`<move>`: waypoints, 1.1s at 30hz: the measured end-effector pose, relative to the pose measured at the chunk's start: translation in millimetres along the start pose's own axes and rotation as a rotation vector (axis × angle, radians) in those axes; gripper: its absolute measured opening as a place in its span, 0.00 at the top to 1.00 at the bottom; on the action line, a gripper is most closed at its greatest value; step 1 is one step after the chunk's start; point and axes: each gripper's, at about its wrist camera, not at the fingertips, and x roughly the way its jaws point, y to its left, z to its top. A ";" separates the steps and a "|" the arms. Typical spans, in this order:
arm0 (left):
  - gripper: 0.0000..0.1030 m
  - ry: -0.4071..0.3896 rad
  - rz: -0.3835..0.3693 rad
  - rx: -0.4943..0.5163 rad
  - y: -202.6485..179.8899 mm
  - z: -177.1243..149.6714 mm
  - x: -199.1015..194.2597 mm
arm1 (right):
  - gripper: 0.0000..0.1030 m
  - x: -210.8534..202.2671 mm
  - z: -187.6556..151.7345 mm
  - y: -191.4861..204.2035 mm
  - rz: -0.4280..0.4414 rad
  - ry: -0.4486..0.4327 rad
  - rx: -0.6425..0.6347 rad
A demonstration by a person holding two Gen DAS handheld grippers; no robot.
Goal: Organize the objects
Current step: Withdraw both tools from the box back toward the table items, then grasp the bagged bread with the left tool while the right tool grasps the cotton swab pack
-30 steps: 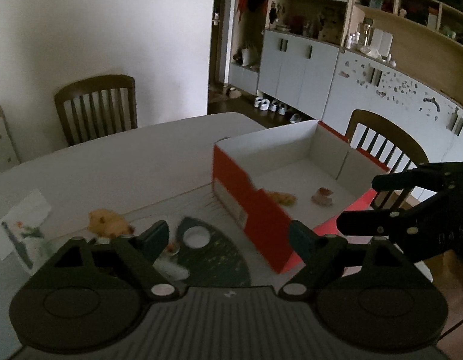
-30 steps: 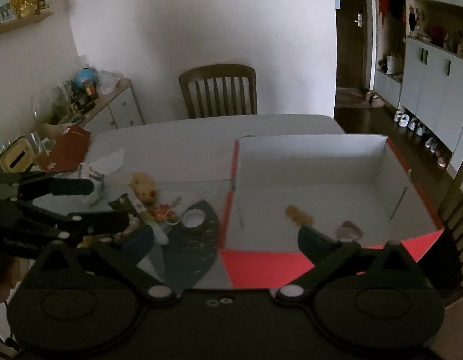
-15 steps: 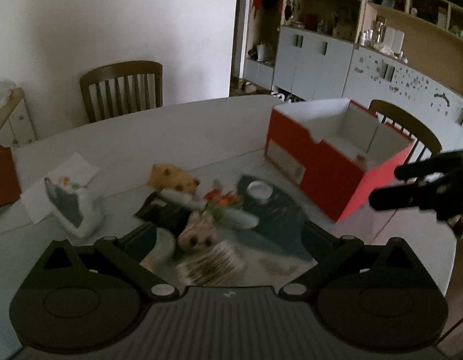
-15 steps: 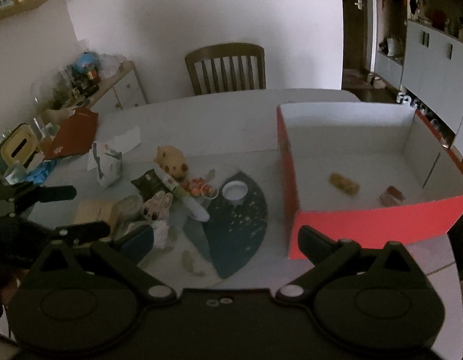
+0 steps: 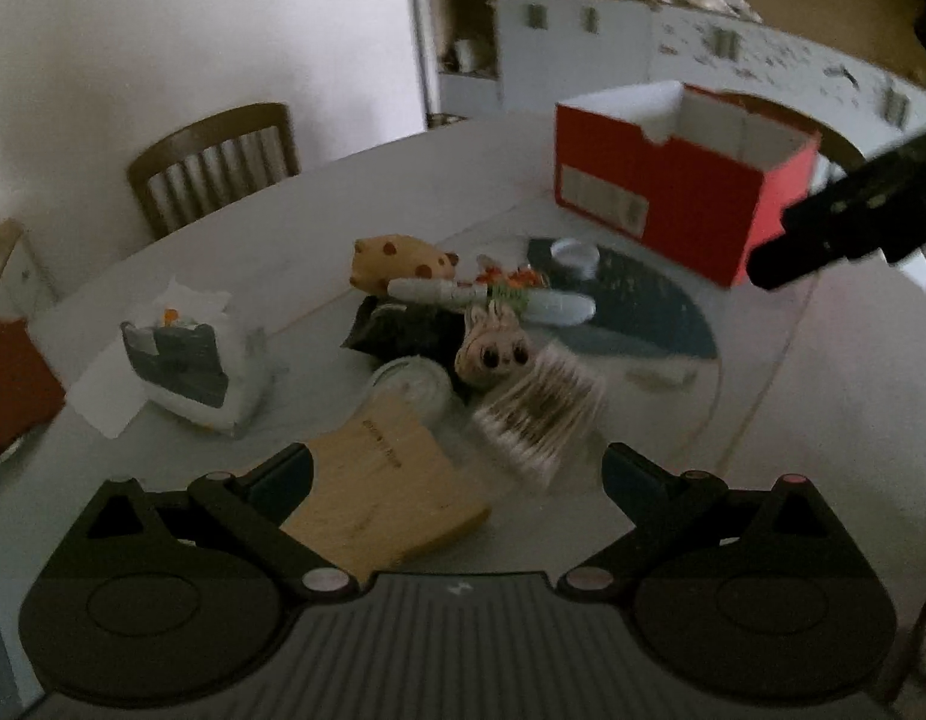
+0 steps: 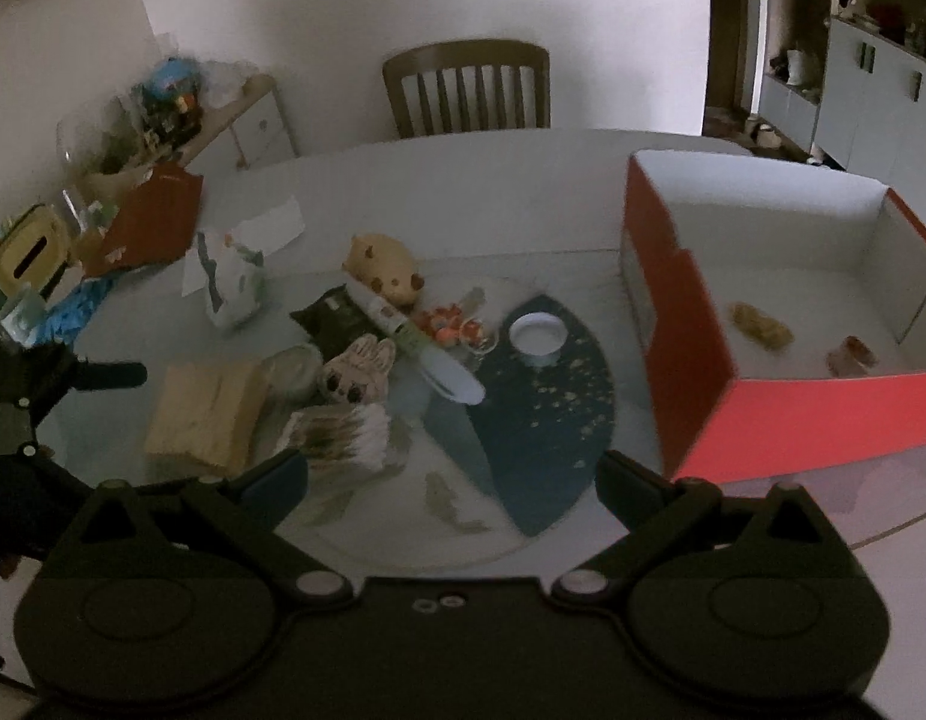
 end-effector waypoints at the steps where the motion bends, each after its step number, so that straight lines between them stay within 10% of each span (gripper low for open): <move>1: 0.00 0.006 0.002 0.027 2.8 -1.6 1.5 | 0.01 3.3 0.3 3.1 -0.002 0.006 -0.005; 22: 0.00 0.130 -0.164 0.394 47.7 -9.2 53.0 | 0.01 57.8 2.9 43.5 0.048 0.137 -0.136; 33: 0.00 0.139 -0.210 0.310 59.1 -11.3 67.5 | 0.01 92.2 7.9 56.0 0.063 0.188 -0.173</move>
